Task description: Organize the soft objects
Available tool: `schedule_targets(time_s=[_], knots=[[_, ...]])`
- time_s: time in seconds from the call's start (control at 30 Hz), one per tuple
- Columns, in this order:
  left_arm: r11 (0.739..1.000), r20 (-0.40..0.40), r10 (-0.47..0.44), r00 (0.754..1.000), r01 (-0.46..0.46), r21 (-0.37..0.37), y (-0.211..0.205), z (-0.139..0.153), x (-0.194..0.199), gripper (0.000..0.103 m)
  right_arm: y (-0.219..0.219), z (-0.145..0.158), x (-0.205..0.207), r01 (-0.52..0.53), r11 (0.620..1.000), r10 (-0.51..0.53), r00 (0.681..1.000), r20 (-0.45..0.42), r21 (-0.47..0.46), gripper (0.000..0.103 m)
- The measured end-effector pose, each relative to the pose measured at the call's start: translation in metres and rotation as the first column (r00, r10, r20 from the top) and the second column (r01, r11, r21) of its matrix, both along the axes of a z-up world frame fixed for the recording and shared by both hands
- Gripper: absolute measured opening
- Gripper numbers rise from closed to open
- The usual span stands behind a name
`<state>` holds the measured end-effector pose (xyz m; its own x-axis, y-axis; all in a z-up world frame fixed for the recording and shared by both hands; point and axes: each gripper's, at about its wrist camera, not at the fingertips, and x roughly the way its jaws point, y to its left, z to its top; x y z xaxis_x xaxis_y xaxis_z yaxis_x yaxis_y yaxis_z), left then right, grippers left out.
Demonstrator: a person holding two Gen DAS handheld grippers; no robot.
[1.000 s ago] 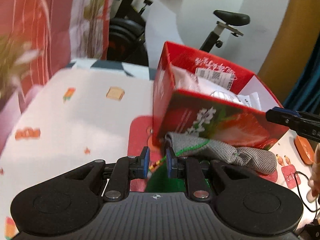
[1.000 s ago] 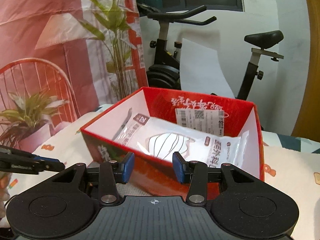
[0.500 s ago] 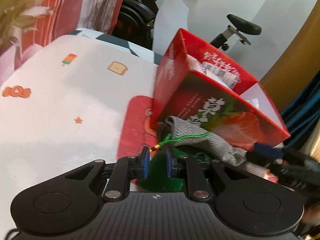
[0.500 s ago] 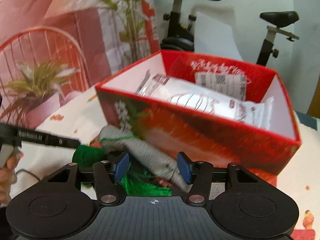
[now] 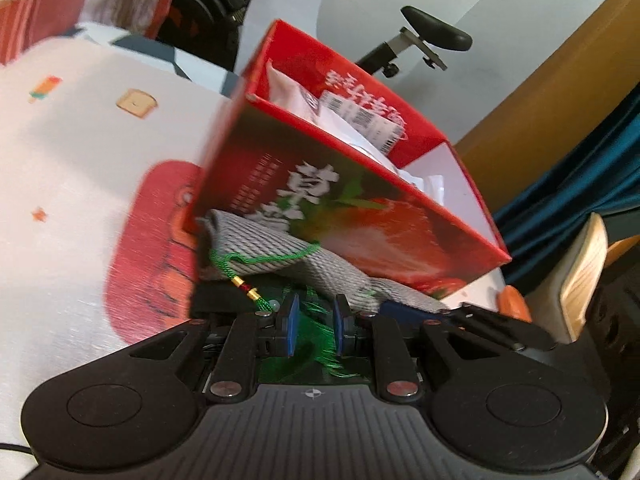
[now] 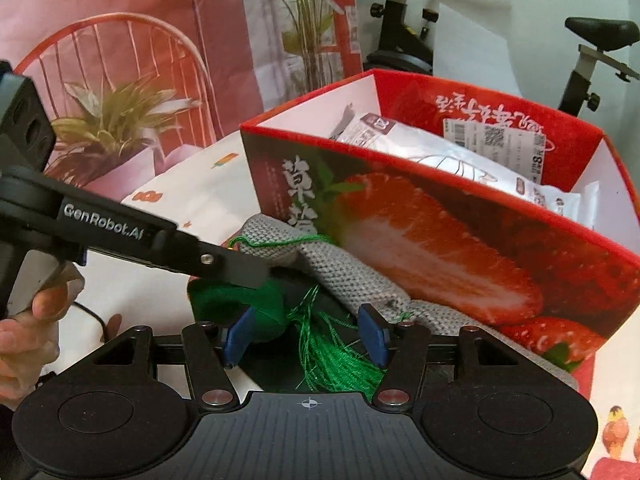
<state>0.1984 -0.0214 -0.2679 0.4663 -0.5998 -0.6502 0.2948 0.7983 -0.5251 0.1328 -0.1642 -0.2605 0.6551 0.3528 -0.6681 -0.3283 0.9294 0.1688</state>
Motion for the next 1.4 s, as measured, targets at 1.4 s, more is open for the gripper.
schedule_targets(time_s=[1.4], knots=[[0.987, -0.054, 0.147, 0.988, -0.15, -0.056, 0.046, -0.016, -0.019, 0.03, 0.033, -0.017, 0.006, -0.127, 0.992, 0.127, 0.991, -0.036, -0.003, 0.045]])
